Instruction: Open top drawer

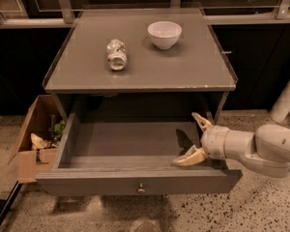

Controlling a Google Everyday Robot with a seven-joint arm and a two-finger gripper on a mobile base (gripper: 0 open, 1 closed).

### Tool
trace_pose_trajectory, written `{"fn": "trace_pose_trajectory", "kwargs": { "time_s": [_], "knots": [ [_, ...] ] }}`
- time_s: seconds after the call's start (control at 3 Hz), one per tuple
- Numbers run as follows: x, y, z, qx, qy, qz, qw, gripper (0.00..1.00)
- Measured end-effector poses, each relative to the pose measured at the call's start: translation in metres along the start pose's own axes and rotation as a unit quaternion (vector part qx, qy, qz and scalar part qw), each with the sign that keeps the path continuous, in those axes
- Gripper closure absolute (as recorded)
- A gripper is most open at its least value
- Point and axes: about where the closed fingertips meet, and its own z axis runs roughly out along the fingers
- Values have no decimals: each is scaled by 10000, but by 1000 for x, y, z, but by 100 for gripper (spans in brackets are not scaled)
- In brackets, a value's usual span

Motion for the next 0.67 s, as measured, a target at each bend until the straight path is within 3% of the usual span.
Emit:
{"fn": "trace_pose_trajectory", "kwargs": {
  "time_s": [0.33,0.67],
  "knots": [
    [-21,-24,-28,630,-373,310,9968,0],
    [-29,-38,-43,934,-585,555,9924,0]
  ]
}}
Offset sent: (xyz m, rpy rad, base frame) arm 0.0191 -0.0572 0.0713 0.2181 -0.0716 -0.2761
